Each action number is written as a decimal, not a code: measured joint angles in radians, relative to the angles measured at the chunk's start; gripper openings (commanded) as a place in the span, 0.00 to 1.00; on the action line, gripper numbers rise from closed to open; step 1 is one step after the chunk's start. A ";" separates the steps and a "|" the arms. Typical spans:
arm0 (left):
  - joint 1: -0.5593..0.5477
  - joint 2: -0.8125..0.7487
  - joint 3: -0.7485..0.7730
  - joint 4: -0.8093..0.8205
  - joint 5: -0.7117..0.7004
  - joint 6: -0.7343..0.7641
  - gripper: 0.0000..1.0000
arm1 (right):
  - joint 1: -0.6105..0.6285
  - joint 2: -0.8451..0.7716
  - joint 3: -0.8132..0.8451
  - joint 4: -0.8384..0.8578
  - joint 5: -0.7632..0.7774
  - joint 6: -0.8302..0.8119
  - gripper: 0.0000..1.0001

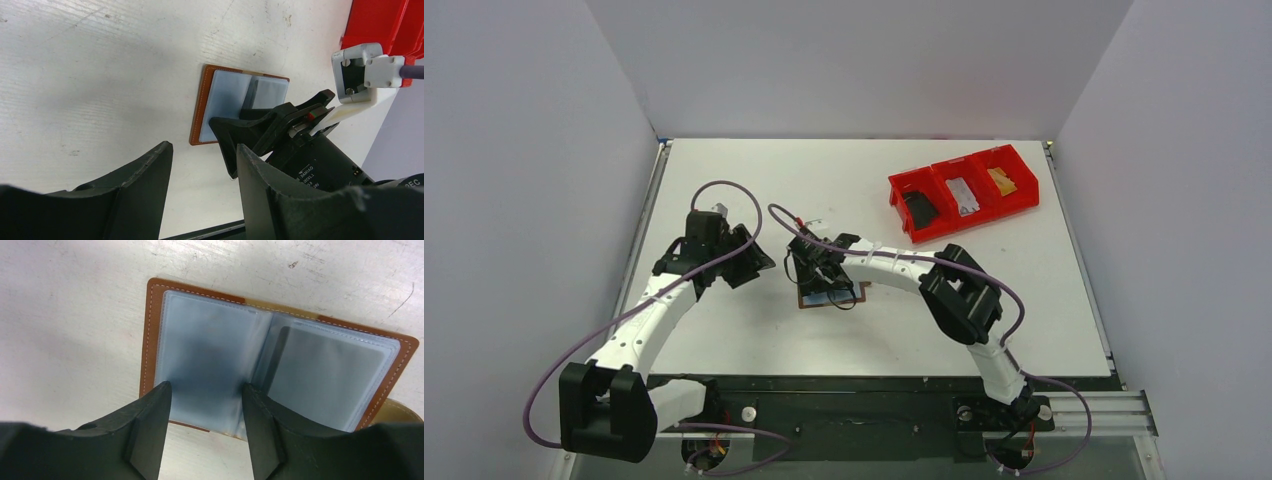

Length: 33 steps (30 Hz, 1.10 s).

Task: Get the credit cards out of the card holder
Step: Remove the credit card from the card holder.

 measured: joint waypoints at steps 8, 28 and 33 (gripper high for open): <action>-0.003 0.008 0.000 0.000 0.003 0.000 0.48 | 0.000 0.004 0.002 -0.006 0.009 -0.011 0.37; -0.107 0.137 -0.016 0.061 0.010 -0.011 0.31 | -0.143 -0.077 -0.244 0.327 -0.327 0.044 0.00; -0.144 0.212 -0.016 0.095 0.015 -0.020 0.11 | -0.209 -0.076 -0.337 0.506 -0.523 0.104 0.00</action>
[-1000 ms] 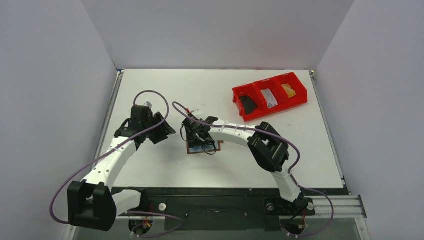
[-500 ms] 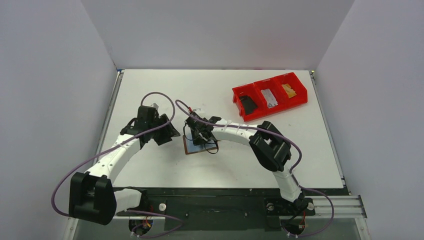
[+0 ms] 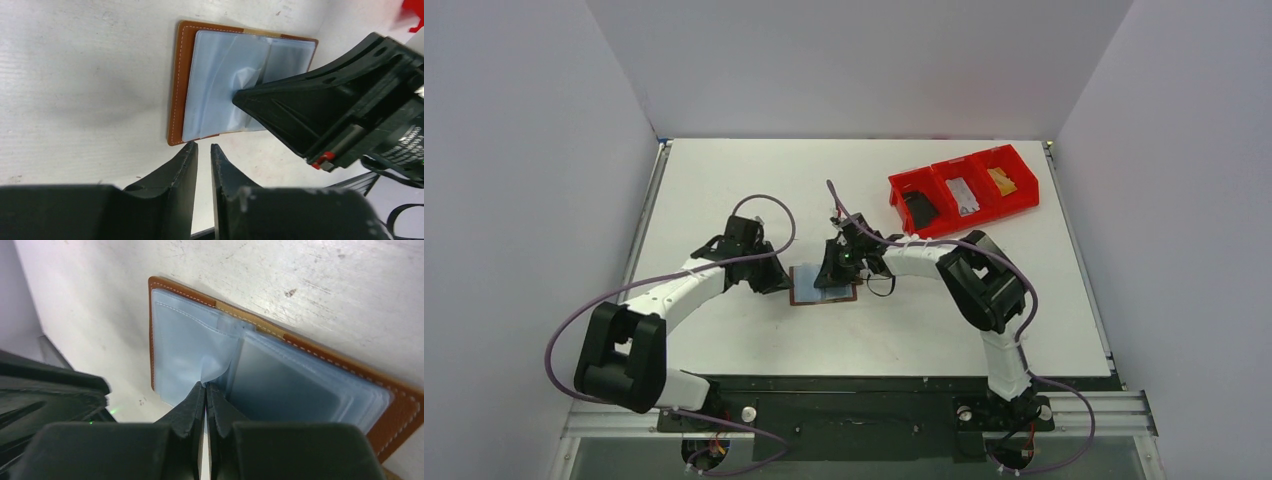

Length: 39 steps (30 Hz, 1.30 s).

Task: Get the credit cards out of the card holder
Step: Remove the credit card from the card holder.

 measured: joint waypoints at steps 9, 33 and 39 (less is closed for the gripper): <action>-0.023 0.115 0.004 0.039 -0.013 -0.006 0.07 | -0.022 0.026 -0.051 0.151 -0.124 0.053 0.00; -0.060 0.217 0.037 0.164 0.042 -0.013 0.00 | -0.027 0.015 -0.051 0.136 -0.137 0.045 0.37; -0.067 0.201 0.037 0.162 0.045 -0.016 0.00 | -0.028 -0.076 -0.041 -0.014 -0.062 0.004 0.46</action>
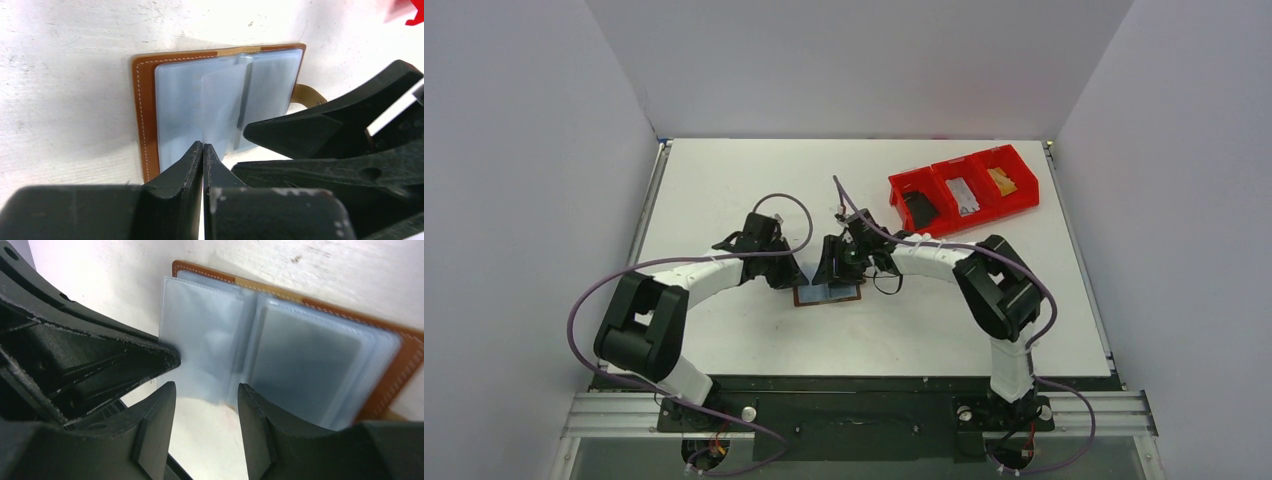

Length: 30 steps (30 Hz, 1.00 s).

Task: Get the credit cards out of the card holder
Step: Remove the credit card from the card holder.

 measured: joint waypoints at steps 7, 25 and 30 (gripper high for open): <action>-0.033 -0.020 0.040 -0.008 0.000 0.000 0.00 | -0.026 -0.132 0.000 -0.124 0.082 -0.023 0.47; -0.142 0.106 0.151 -0.007 -0.008 -0.019 0.28 | -0.047 -0.262 -0.012 -0.275 0.349 -0.060 0.47; -0.166 0.137 0.157 -0.008 -0.010 -0.022 0.34 | -0.047 -0.265 -0.014 -0.293 0.381 -0.067 0.47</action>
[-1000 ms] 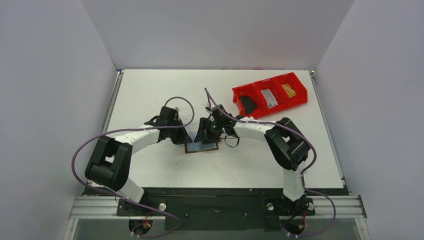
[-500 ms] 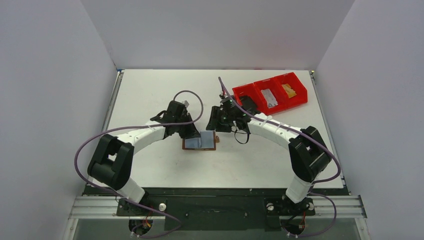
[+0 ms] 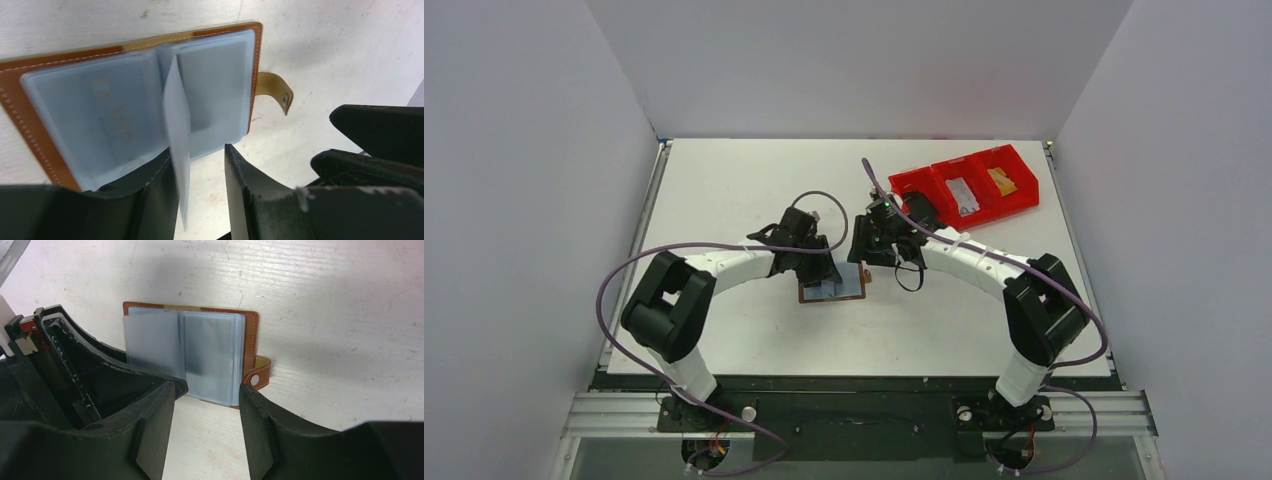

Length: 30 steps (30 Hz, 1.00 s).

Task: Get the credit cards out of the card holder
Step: Remove the credit card from the card holder.

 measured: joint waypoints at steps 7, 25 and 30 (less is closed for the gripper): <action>-0.038 0.028 0.048 0.016 0.006 0.003 0.47 | -0.004 -0.039 -0.003 -0.023 0.048 -0.003 0.47; -0.020 0.101 0.105 0.044 0.043 0.005 0.54 | 0.012 -0.122 -0.011 -0.061 0.139 -0.003 0.47; 0.081 -0.003 0.055 0.031 0.045 0.004 0.54 | 0.069 -0.063 0.055 -0.078 0.148 -0.003 0.47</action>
